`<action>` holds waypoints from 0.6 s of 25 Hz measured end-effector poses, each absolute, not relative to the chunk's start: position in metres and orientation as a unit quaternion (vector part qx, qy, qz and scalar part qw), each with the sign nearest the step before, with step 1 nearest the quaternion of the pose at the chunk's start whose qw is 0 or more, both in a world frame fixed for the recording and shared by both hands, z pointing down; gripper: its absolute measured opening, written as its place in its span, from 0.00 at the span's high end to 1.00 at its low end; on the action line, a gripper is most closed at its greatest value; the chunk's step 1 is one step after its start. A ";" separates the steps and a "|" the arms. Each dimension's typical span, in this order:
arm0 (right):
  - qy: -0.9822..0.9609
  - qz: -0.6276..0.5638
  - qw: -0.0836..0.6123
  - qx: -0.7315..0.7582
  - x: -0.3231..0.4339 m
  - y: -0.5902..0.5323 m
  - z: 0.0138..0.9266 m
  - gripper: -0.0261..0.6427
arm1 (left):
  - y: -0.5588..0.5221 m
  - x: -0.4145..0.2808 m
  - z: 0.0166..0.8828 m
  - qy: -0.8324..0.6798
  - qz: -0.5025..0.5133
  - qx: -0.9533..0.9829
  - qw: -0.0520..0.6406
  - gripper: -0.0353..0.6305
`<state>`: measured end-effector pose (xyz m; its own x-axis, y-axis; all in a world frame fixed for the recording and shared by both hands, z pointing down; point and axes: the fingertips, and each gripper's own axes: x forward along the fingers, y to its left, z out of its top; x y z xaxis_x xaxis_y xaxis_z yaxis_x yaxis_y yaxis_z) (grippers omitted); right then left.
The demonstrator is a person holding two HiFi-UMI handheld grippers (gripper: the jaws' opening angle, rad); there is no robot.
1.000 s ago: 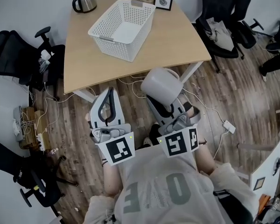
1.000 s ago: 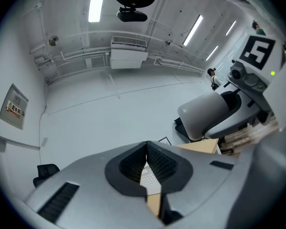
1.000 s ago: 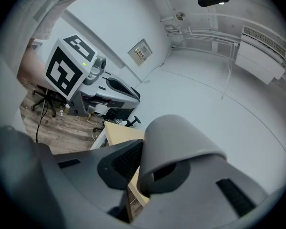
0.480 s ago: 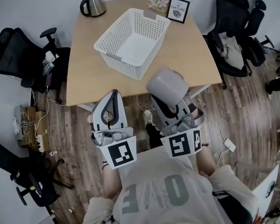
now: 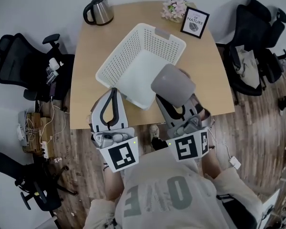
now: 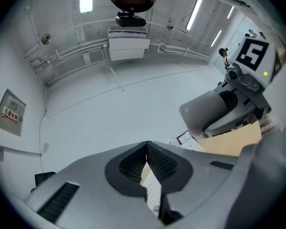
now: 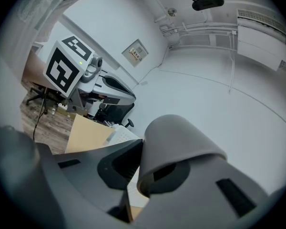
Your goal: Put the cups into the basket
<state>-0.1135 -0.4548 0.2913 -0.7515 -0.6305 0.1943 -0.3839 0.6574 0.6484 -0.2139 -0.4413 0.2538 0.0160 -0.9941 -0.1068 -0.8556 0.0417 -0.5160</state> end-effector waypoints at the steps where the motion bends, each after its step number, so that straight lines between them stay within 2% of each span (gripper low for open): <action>1: -0.888 -0.297 0.205 0.284 -0.115 -0.467 0.290 0.92 | -0.454 -0.216 0.252 0.685 -0.155 -0.674 0.229 0.93; 8: -0.902 -0.271 0.190 0.277 -0.127 -0.544 0.286 0.92 | -0.519 -0.225 0.256 0.686 -0.173 -0.672 0.217 0.93; 15: -0.899 -0.267 0.219 0.271 -0.141 -0.575 0.297 0.92 | -0.548 -0.237 0.267 0.682 -0.169 -0.684 0.195 0.93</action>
<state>-0.1409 -0.5749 0.2967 -0.7580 -0.6033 0.2481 -0.3696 0.7106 0.5987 -0.2372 -0.5483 0.2670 0.0122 -0.9993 -0.0346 -0.8677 0.0066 -0.4970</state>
